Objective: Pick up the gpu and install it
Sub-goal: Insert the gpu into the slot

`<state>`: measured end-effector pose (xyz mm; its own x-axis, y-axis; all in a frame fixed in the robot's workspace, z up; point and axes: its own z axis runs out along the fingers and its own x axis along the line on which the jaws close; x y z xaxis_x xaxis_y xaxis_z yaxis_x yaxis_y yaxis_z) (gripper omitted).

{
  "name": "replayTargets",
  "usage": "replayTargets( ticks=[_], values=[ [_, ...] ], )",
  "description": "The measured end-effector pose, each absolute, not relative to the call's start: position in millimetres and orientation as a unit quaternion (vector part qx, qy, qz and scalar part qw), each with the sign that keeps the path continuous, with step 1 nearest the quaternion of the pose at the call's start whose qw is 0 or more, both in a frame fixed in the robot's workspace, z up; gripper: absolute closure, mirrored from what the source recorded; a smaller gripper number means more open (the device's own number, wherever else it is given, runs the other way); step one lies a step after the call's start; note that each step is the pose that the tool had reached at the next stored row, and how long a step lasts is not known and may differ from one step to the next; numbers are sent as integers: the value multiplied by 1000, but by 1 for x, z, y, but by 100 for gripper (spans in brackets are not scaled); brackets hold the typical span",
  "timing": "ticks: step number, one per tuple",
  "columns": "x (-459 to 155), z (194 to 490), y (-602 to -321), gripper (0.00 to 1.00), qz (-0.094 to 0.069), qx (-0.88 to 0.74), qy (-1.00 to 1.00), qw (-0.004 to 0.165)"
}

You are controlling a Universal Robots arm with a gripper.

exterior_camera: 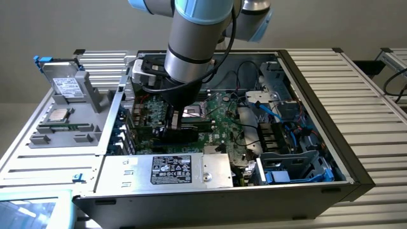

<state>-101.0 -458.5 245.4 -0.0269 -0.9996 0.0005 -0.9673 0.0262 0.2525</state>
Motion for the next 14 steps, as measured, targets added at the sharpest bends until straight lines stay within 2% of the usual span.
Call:
replayTargets(
  ticks=[14],
  values=[
    [-101,245,-456,72,-91,692,-711,89]
  ],
)
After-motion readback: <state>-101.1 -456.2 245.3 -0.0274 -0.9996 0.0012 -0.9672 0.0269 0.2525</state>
